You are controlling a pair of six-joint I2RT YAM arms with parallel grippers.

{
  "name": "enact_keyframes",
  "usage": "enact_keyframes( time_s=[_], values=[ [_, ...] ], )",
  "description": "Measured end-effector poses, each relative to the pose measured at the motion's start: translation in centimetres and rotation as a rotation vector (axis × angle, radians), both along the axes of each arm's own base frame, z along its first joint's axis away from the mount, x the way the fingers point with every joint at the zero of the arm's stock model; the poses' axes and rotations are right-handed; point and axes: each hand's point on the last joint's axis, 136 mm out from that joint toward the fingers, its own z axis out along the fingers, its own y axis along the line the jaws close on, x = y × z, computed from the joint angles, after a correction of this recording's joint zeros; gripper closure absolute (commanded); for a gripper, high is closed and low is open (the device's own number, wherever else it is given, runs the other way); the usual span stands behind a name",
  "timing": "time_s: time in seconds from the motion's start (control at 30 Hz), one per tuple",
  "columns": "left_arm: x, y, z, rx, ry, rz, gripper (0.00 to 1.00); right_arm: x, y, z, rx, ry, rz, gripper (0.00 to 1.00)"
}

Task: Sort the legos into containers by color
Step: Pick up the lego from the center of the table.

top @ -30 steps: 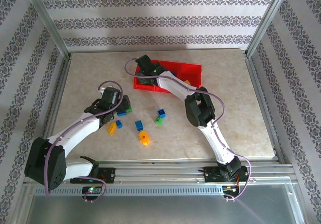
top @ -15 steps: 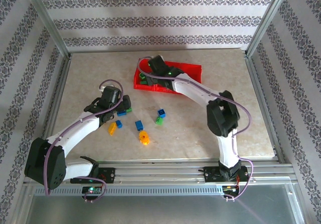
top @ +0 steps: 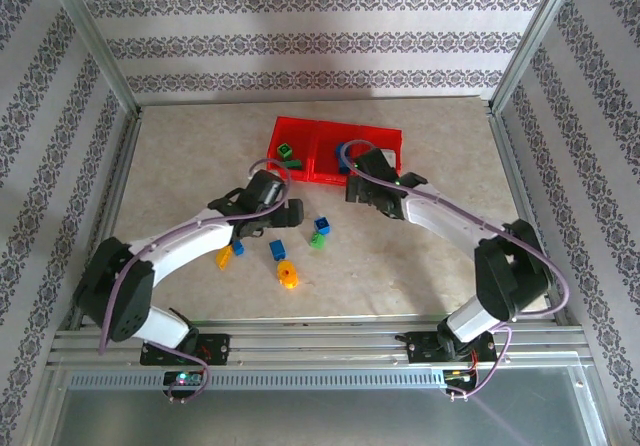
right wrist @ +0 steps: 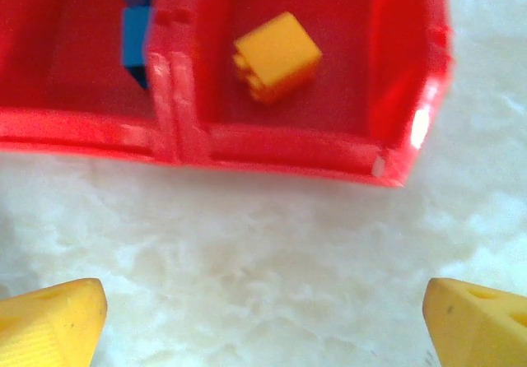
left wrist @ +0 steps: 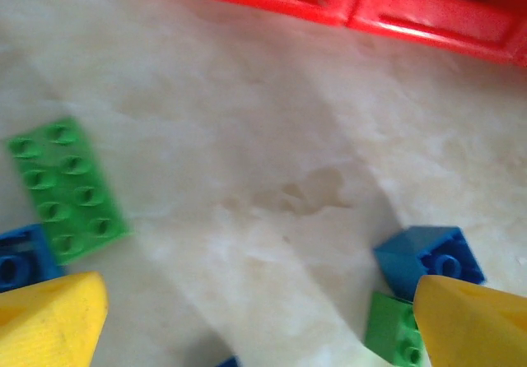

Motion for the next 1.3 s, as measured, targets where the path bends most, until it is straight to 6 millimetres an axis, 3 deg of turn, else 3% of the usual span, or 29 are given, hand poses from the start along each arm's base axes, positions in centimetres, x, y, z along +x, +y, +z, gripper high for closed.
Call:
enact_keyframes(
  time_s=[0.27,0.53,0.97,1.3],
  values=[
    [-0.5,-6.7,-1.2,-0.007,0.02,-0.107,0.15,-3.6,-4.8,0.3,0.069,-0.043,-0.101,0.02],
    [-0.3,-9.0,-2.6,0.024,0.024,-0.102,0.23,-4.6,-7.9,-0.7,0.166,-0.005,-0.184,0.02],
    [1.0,-10.5,-4.7,0.052,0.048,-0.093,0.29,-5.3,-7.2,-1.9,0.215,0.044,-0.154,0.02],
    [1.7,-12.8,-4.3,0.032,0.038,-0.15,0.33,-5.4,-7.0,-2.2,0.229,0.046,-0.147,0.02]
  ],
)
